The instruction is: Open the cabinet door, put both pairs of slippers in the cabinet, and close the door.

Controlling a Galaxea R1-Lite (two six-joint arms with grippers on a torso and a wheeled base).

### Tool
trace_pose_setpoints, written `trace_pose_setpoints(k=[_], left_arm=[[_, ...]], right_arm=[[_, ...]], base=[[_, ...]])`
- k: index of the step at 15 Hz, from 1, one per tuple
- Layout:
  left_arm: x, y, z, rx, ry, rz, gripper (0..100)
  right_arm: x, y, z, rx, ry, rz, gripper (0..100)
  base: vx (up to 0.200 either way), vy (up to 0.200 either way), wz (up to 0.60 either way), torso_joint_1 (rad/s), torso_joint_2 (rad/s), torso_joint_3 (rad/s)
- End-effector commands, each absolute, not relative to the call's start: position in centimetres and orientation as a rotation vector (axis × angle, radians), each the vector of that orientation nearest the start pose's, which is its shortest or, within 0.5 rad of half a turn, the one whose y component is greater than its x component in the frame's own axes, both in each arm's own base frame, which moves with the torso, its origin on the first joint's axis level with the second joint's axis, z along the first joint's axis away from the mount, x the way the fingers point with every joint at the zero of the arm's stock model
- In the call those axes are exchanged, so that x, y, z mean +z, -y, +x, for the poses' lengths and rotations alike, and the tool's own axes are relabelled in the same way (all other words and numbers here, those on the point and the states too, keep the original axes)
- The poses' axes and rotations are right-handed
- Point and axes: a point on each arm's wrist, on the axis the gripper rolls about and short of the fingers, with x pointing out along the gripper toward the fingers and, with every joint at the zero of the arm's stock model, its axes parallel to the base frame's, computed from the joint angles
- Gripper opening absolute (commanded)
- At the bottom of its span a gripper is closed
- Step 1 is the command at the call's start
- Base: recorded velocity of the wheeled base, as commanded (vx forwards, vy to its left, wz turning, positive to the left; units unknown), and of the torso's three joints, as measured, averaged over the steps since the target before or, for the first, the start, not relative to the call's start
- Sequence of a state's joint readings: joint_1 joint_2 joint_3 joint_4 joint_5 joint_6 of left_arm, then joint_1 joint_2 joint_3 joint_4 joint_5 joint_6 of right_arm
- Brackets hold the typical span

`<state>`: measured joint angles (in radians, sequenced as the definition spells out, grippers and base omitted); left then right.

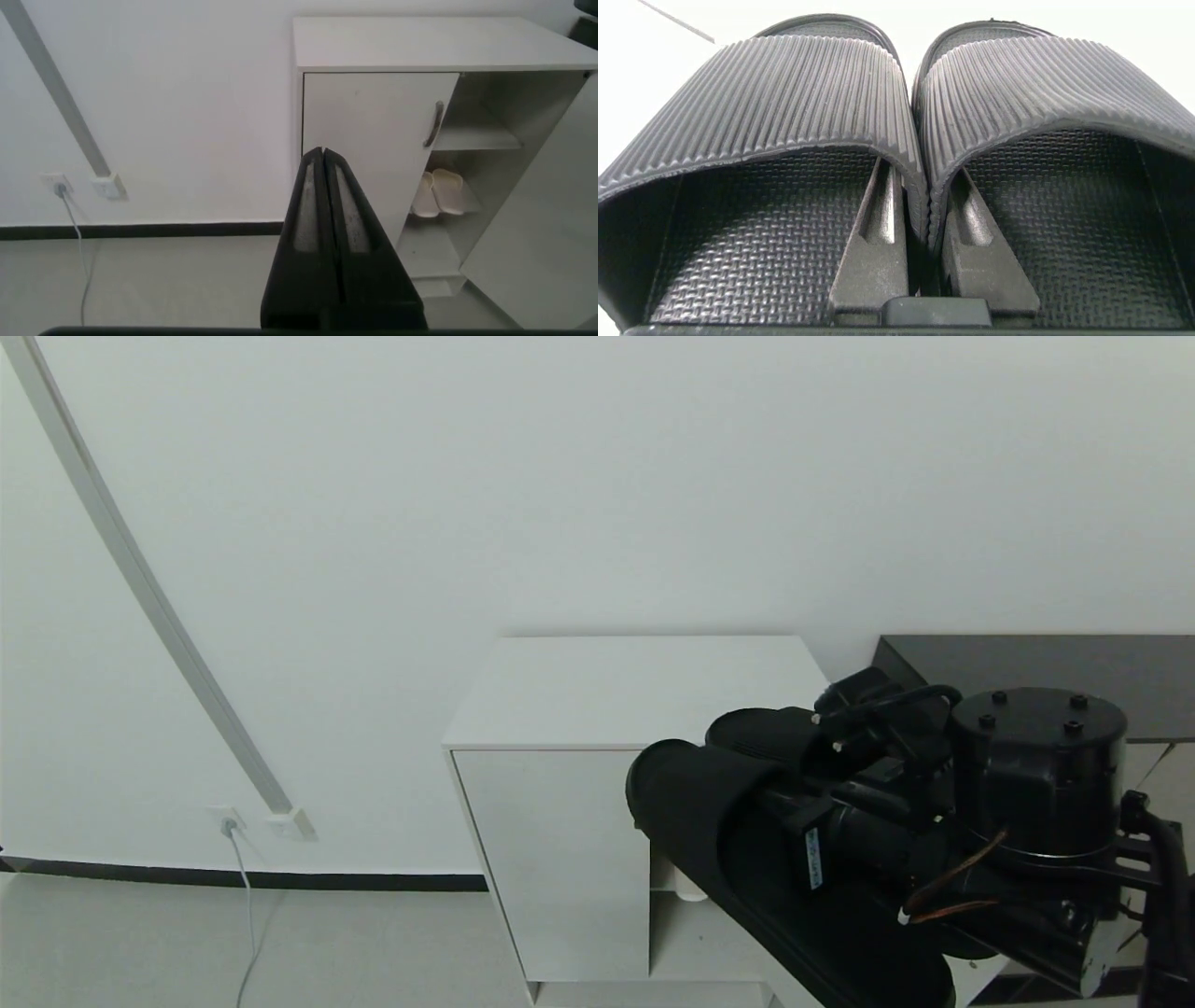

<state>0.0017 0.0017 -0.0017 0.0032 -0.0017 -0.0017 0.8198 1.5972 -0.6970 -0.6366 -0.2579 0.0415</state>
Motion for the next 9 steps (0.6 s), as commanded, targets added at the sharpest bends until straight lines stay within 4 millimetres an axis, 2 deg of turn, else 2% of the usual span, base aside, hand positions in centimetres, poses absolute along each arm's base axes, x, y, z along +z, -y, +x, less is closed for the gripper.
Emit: trace_pose_setpoints(k=[1, 3, 8, 9], left_arm=[[7.56, 0.01, -2.28, 0.000, -0.003, -0.002, 0], [7.56, 0.01, -2.28, 0.000, -0.003, -0.002, 0], [7.56, 0.00, -2.28, 0.002, -0.003, -0.003, 0], [7.56, 0.00, -2.28, 0.002, -0.003, -0.003, 0]], right_arm=[[18.34, -19.61, 19.11, 0.553, -0.241, -0.097, 0], [18.34, -19.61, 19.11, 0.553, -0.241, -0.097, 0], [18.21, -19.67, 19.17, 0.553, -0.244, -0.101, 0], [18.21, -19.67, 19.17, 0.553, -0.245, -0.099, 0]], base=[[0.000, 0.000, 0.00, 0.000, 0.00, 0.000], [0.000, 0.000, 0.00, 0.000, 0.00, 0.000], [0.000, -0.200, 0.00, 0.005, 0.01, 0.004], [0.000, 0.000, 0.00, 0.000, 0.00, 0.000]])
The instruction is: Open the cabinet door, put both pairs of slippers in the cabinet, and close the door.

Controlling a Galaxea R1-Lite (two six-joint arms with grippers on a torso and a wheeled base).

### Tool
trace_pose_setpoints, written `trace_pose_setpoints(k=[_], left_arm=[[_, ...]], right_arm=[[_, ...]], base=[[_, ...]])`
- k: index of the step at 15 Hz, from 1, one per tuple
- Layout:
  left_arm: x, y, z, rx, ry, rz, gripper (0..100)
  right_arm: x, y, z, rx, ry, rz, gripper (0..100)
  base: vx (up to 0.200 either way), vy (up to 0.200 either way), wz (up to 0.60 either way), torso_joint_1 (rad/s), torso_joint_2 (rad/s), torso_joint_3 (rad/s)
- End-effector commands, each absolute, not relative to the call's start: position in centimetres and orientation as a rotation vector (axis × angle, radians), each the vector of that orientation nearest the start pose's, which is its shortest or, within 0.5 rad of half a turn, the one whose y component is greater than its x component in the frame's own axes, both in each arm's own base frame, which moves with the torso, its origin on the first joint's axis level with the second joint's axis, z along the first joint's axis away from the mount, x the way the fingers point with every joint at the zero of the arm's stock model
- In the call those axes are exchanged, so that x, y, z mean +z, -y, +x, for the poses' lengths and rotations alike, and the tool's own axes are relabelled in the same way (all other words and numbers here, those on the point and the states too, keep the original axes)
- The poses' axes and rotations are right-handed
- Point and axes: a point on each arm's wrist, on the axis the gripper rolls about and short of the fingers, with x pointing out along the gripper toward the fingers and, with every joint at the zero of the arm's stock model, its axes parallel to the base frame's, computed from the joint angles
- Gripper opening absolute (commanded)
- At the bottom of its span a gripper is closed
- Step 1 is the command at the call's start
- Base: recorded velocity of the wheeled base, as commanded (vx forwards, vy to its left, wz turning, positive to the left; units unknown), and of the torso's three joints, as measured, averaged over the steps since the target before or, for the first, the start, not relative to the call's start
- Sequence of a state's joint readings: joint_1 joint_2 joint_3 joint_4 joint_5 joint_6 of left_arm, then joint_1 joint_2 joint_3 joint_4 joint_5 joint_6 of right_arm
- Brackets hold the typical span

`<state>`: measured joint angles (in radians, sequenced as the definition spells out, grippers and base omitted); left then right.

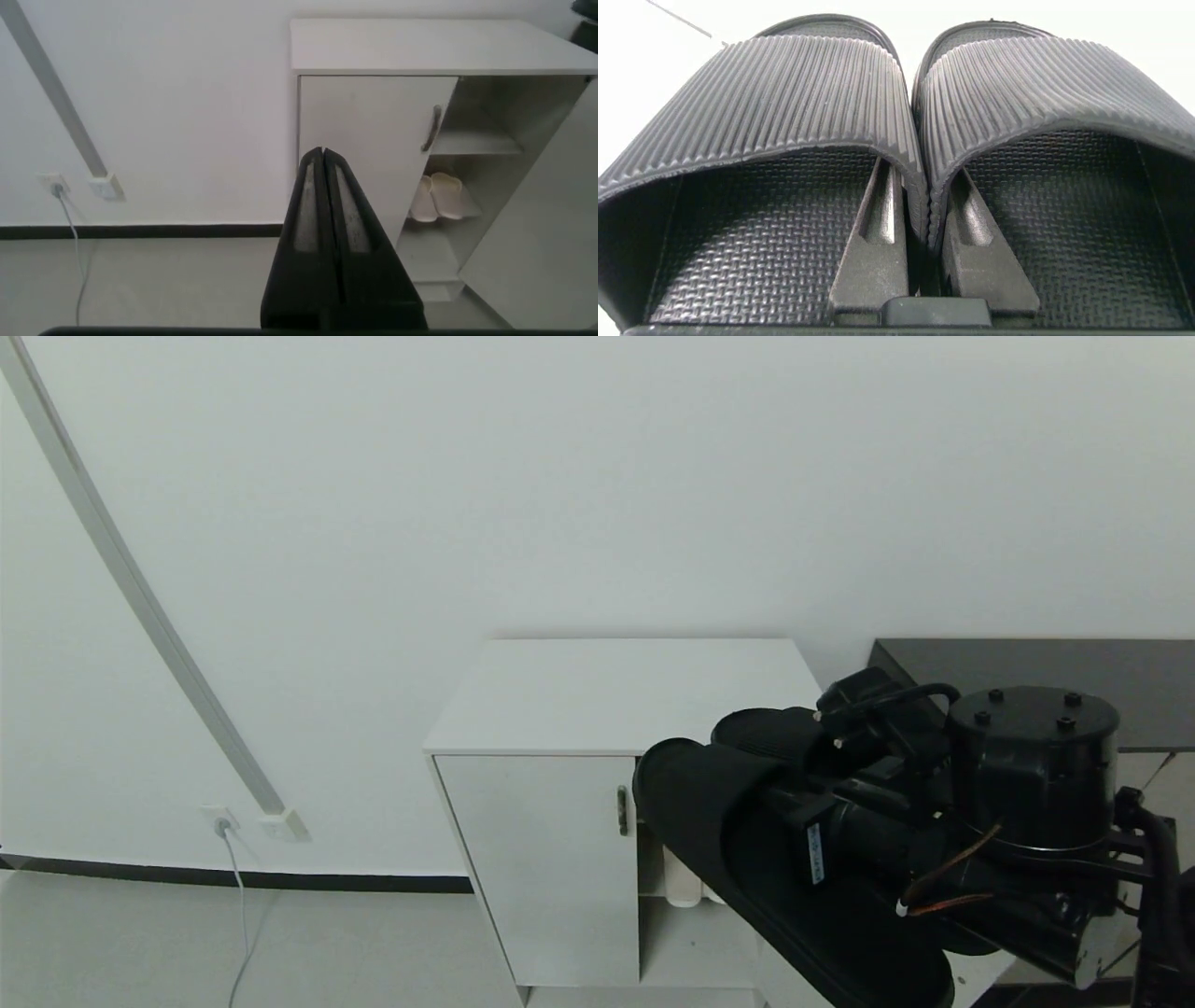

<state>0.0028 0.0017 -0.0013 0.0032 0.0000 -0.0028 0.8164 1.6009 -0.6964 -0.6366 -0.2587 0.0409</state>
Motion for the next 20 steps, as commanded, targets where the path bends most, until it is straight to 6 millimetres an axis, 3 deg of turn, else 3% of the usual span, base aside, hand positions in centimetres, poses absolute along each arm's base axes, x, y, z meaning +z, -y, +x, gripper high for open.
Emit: trace_pose_setpoints(k=[1, 15, 20], left_arm=[[7.56, 0.00, -2.28, 0.002, -0.003, -0.003, 0], [7.56, 0.00, -2.28, 0.002, -0.003, -0.003, 0], [7.56, 0.01, -2.28, 0.000, -0.003, -0.003, 0]], right_arm=[[18.21, -19.67, 19.17, 0.553, -0.245, -0.099, 0], [17.75, -19.72, 19.28, 0.549, -0.259, -0.110, 0], [17.59, -19.74, 19.29, 0.550, -0.265, -0.113, 0]], base=[[0.000, 0.000, 0.00, 0.000, 0.00, 0.000], [0.000, 0.000, 0.00, 0.000, 0.00, 0.000], [0.000, 0.000, 0.00, -0.123, 0.29, 0.159]])
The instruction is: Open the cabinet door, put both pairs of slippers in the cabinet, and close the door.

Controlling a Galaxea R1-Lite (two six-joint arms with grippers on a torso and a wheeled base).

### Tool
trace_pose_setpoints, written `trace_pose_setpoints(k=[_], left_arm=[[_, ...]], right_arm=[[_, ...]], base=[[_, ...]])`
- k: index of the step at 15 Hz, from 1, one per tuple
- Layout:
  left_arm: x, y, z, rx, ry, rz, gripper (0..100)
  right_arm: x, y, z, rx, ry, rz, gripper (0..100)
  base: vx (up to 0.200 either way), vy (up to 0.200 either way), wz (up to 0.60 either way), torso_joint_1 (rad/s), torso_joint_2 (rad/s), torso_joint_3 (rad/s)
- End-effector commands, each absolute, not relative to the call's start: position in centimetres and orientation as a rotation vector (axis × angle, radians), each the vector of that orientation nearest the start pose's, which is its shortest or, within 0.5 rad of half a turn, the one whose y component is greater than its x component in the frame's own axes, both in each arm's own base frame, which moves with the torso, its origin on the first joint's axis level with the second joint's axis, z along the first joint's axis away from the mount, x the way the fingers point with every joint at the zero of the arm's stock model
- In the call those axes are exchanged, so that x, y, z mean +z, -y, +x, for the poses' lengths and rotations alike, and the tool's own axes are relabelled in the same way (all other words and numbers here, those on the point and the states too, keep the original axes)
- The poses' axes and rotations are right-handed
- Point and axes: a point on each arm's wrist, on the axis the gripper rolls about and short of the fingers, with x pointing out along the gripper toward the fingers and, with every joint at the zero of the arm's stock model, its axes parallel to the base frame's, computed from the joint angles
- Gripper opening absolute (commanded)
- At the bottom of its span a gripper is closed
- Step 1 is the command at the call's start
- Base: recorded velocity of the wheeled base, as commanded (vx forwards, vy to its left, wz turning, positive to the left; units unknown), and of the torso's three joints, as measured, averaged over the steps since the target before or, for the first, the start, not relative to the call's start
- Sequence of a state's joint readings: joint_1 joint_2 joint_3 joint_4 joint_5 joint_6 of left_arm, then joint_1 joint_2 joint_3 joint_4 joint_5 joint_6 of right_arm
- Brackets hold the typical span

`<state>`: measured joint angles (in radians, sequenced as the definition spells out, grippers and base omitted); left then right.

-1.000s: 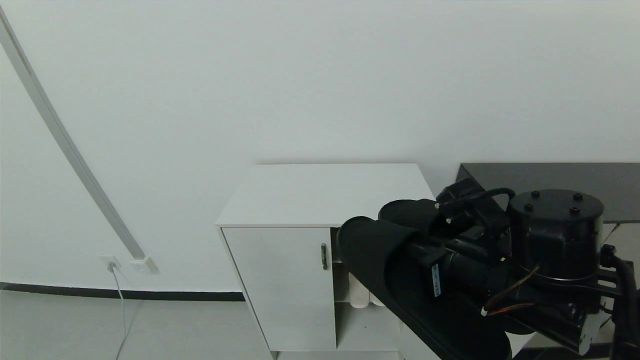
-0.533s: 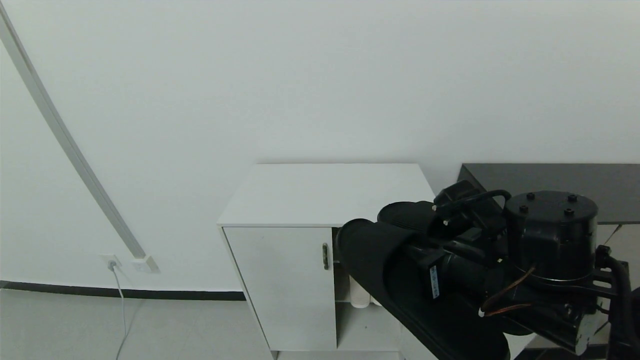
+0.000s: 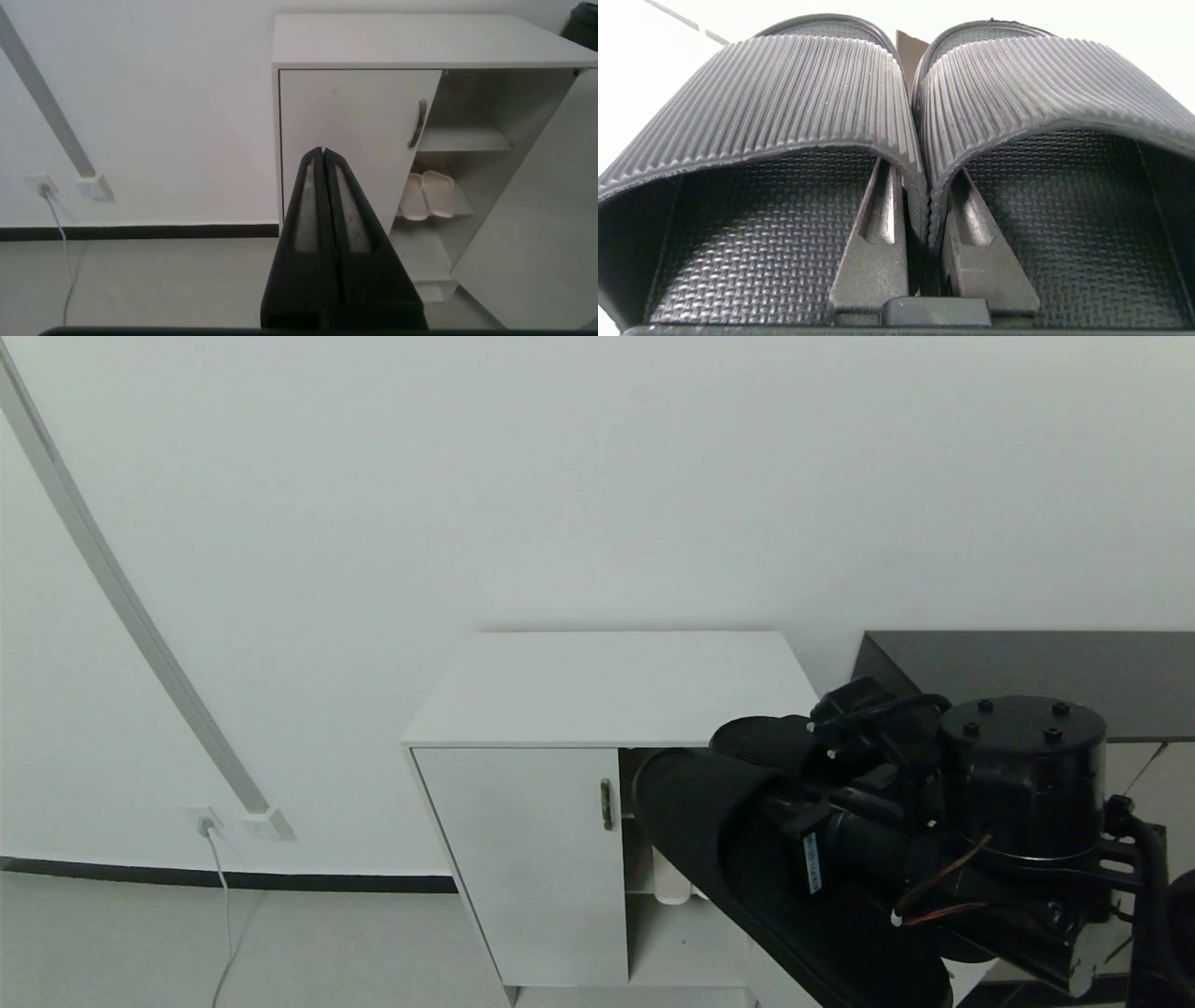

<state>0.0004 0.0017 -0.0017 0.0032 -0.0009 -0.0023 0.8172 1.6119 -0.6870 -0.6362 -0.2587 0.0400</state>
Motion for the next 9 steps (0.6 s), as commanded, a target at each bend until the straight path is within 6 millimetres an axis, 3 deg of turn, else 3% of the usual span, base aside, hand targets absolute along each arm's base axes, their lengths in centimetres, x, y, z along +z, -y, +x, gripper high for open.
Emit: trace_pose_setpoints(k=[1, 9], left_arm=[[7.56, 0.01, -2.28, 0.000, -0.003, -0.003, 0], [7.56, 0.01, -2.28, 0.000, -0.003, -0.003, 0]], right_arm=[[17.54, -19.75, 19.31, 0.549, -0.266, -0.114, 0], [16.99, -20.00, 19.49, 0.549, -0.283, -0.124, 0]], base=[[0.000, 0.000, 0.00, -0.154, 0.36, 0.193], [0.000, 0.000, 0.00, -0.183, 0.42, 0.236]])
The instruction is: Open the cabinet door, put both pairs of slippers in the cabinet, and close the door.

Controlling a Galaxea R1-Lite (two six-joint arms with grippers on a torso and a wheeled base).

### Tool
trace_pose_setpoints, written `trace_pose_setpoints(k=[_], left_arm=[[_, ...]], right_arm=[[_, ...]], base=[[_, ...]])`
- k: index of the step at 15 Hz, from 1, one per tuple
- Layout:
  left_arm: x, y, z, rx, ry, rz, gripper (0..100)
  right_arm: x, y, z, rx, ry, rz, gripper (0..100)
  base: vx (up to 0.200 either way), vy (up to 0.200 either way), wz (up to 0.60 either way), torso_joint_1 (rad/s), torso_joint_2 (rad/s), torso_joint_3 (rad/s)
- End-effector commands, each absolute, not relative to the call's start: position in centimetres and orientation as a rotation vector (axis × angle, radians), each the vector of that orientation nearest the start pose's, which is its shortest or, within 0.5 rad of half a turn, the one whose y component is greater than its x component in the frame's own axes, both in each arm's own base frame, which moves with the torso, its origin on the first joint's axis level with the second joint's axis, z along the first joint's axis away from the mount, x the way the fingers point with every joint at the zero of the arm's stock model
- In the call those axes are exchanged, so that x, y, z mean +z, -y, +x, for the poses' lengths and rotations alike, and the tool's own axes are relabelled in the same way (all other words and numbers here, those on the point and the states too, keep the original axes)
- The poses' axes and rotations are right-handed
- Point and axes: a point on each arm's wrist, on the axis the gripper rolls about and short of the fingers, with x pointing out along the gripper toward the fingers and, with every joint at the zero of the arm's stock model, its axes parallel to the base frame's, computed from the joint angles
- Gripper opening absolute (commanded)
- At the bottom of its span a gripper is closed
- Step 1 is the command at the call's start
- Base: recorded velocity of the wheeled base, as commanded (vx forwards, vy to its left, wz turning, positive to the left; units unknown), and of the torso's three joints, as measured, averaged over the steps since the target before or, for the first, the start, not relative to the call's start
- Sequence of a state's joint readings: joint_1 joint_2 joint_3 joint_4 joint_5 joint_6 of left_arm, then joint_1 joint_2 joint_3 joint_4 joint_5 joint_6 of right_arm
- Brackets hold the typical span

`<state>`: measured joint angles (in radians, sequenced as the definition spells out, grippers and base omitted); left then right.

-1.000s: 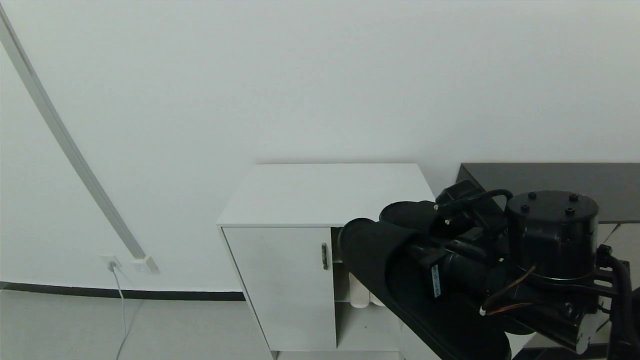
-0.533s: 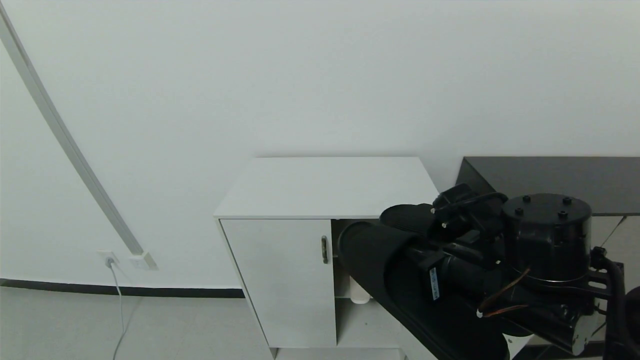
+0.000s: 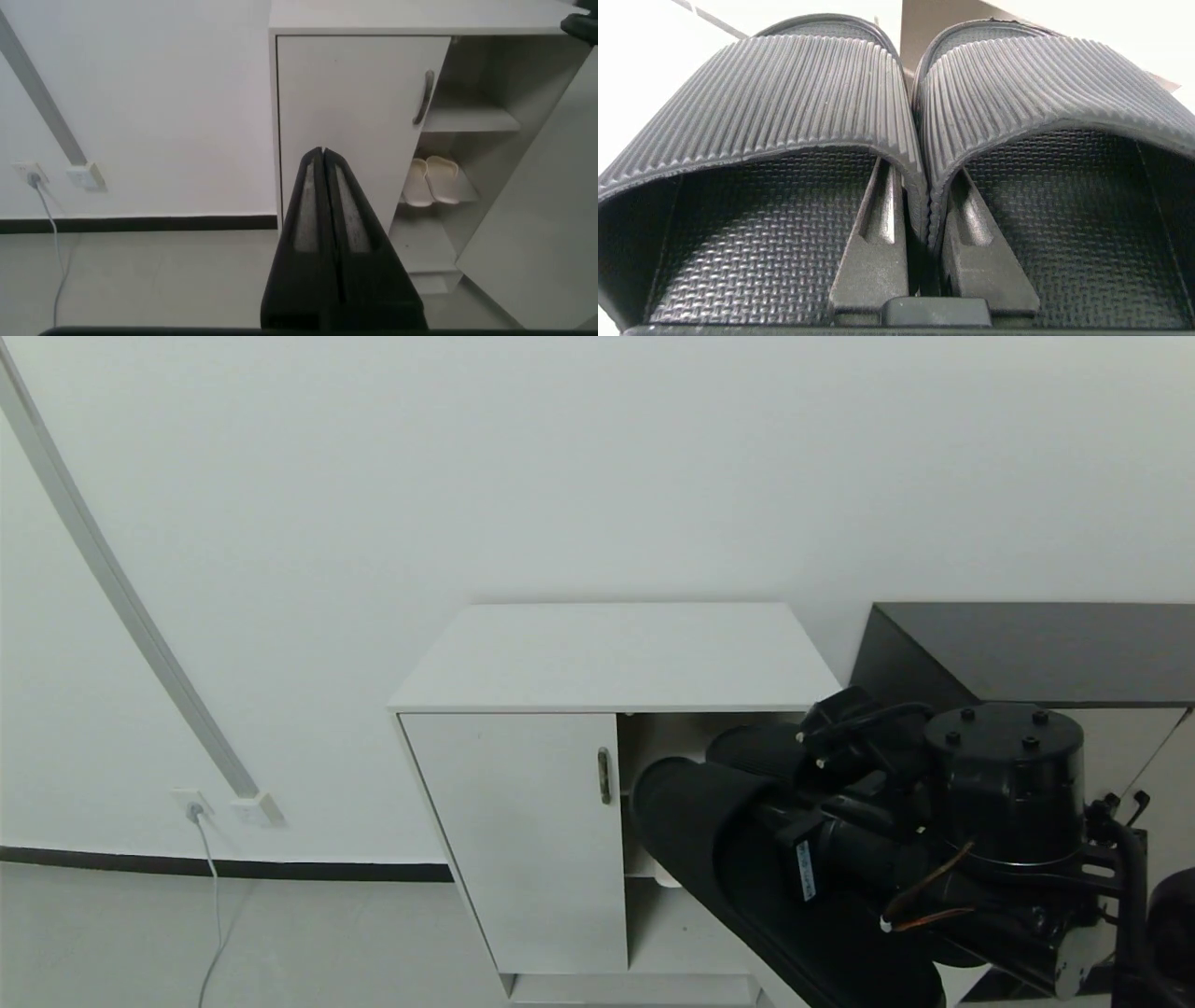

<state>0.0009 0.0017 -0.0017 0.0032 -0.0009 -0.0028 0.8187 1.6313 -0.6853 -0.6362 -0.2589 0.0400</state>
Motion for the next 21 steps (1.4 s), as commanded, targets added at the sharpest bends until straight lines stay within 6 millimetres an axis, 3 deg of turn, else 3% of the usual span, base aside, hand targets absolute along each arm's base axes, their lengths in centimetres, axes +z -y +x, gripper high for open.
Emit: trace_pose_setpoints(k=[1, 21], left_arm=[[7.56, 0.01, -2.28, 0.000, -0.003, -0.003, 0], [7.56, 0.01, -2.28, 0.000, -0.003, -0.003, 0]], right_arm=[[16.95, -20.02, 19.50, 0.551, -0.284, -0.125, 0], [16.59, -20.36, 18.88, 0.576, -0.292, -0.146, 0]], base=[[0.000, 0.000, 0.00, -0.227, 0.55, 0.310], [0.000, 0.000, 0.00, -0.175, 0.50, 0.328]])
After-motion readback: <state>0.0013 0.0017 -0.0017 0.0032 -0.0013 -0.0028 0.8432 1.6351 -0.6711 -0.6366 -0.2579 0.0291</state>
